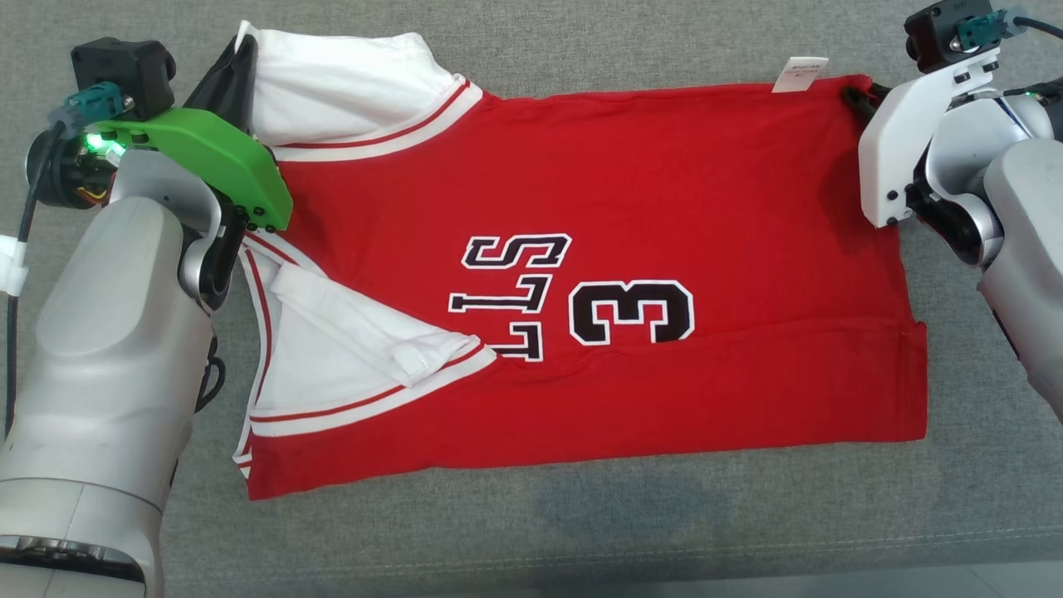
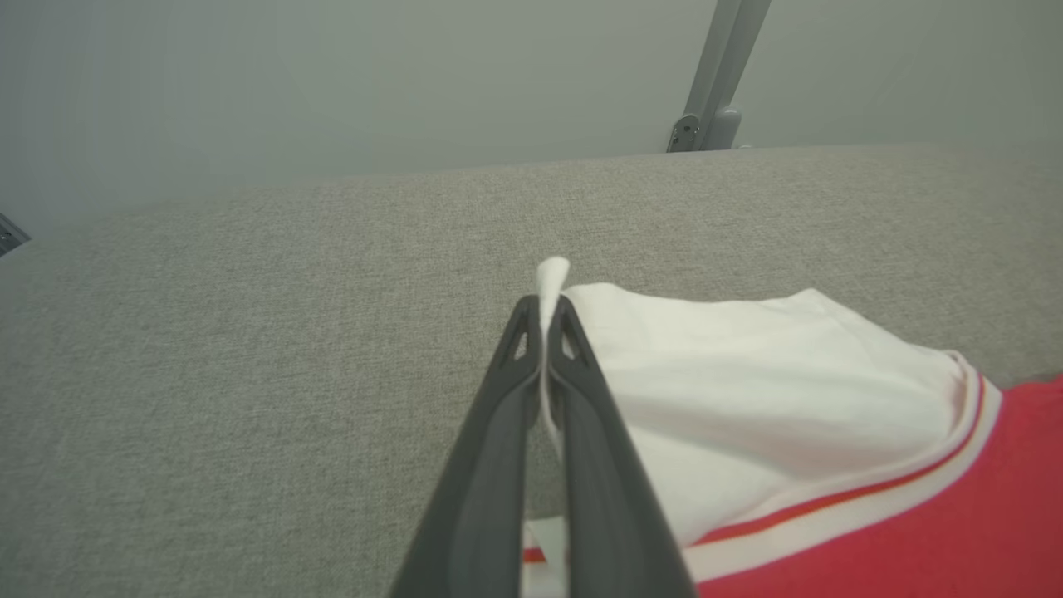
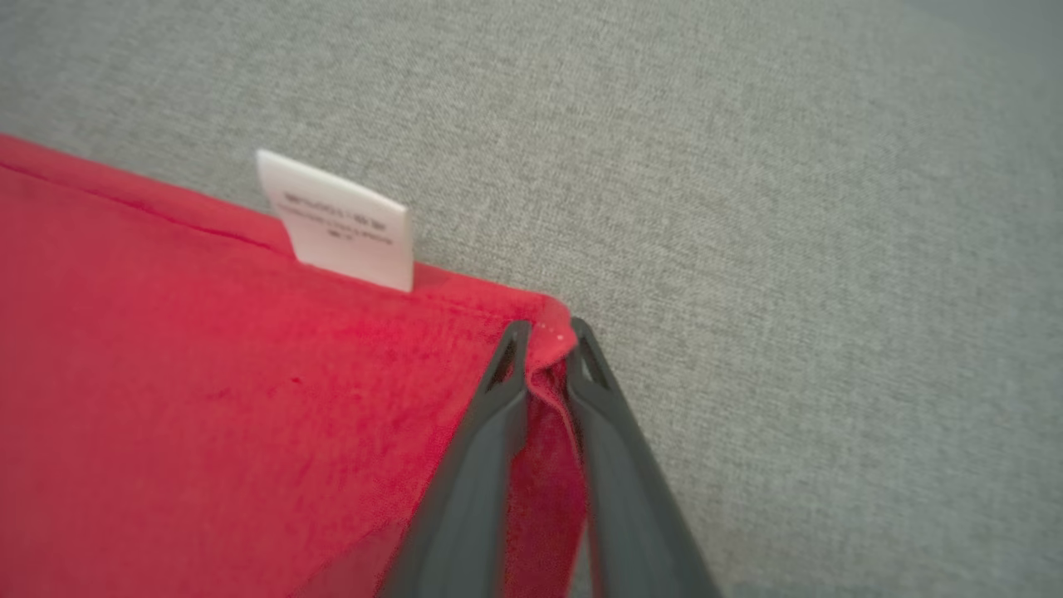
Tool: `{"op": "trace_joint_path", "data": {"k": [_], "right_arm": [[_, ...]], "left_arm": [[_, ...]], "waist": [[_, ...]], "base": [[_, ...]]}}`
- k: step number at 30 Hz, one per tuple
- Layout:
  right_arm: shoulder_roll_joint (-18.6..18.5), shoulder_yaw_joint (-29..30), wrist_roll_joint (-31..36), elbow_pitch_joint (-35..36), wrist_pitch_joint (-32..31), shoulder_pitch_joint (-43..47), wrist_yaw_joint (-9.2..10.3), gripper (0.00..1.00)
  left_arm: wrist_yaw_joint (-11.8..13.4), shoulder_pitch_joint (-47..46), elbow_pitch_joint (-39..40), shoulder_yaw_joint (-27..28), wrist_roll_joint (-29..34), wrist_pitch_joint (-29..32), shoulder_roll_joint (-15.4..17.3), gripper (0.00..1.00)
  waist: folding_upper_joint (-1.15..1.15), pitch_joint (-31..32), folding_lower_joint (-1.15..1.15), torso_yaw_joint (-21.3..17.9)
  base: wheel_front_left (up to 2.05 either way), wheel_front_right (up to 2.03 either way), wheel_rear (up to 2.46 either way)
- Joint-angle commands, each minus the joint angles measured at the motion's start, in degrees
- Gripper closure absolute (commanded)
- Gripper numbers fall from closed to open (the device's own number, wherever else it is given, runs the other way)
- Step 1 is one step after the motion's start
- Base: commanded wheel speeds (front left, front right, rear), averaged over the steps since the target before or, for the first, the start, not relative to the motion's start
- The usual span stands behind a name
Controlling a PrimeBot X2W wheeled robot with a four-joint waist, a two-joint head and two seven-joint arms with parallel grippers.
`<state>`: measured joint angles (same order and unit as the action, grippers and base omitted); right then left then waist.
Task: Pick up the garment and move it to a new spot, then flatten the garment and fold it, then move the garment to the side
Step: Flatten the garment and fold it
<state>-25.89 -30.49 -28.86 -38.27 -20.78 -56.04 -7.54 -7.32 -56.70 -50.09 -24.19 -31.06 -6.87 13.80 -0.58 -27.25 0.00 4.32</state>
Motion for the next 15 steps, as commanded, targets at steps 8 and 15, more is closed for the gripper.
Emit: {"op": "trace_joint_path", "data": {"k": [8,15], "right_arm": [[-1.1,-2.8,-3.2,-1.2,8.4,0.8,0.11,1.00],[-4.0,-4.9,-8.4,4.3,15.3,8.2,0.11,1.00]], "left_arm": [[-0.2,3.2,1.8,0.3,-1.5,-3.8,1.6,1.00],[0.1,13.2,10.5,1.6,-3.5,-7.1,3.9,1.00]], "waist": [[0.58,2.9,0.00,-0.8],[0.58,7.3,0.00,-1.6]], "base": [[0.00,0.00,0.00],[0.00,0.00,0.00]]}}
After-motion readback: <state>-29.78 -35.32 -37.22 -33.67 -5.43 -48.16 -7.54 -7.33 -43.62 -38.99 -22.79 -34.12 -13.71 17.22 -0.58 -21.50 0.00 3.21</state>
